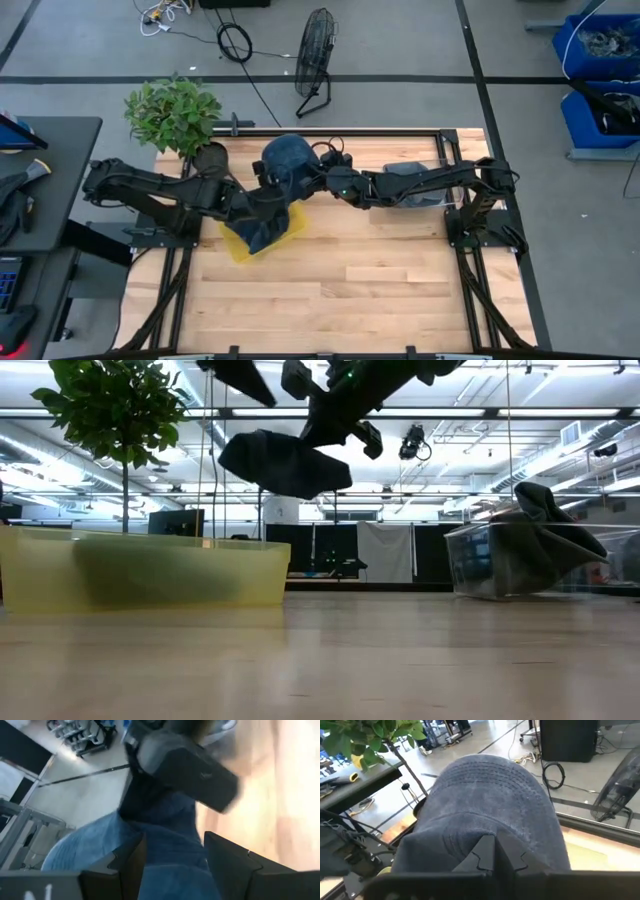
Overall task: Pick & Place hat
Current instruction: Put the blue cap into the yellow bin, then return to Home Position
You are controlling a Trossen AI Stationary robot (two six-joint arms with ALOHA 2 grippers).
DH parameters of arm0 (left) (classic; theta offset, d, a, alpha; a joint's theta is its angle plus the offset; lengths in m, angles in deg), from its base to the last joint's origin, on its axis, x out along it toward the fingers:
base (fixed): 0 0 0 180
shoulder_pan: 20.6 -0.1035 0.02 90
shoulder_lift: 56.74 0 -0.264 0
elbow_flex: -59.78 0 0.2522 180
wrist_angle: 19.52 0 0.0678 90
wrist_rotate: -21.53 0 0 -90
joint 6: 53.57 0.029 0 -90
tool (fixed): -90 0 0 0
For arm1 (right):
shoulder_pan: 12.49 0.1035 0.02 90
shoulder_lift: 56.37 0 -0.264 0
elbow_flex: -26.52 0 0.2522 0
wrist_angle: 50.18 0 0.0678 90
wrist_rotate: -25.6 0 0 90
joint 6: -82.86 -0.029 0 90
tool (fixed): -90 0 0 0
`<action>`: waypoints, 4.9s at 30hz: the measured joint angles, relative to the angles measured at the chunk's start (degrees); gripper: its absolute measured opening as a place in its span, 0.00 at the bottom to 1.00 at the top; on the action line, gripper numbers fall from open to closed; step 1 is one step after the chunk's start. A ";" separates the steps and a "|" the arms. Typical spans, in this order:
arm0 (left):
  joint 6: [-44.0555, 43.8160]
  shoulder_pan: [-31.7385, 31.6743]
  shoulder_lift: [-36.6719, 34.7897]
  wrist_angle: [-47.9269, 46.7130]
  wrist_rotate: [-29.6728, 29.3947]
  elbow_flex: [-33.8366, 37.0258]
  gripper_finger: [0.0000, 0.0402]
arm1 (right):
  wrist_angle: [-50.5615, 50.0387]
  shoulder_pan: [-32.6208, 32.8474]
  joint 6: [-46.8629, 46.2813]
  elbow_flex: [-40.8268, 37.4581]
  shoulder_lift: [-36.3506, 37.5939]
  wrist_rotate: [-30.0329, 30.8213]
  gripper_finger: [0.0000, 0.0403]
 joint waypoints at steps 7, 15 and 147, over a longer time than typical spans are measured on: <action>0.00 -5.41 0.17 -2.40 -0.35 0.02 0.51 | 3.64 0.99 4.79 0.00 0.00 -4.66 0.01; -3.85 -8.16 0.17 -10.58 0.73 0.02 0.51 | 3.27 1.88 7.71 0.00 0.00 -4.15 0.01; -10.55 5.18 -11.02 -35.40 8.98 2.16 0.45 | -45.88 1.84 17.89 9.58 2.52 -22.81 0.28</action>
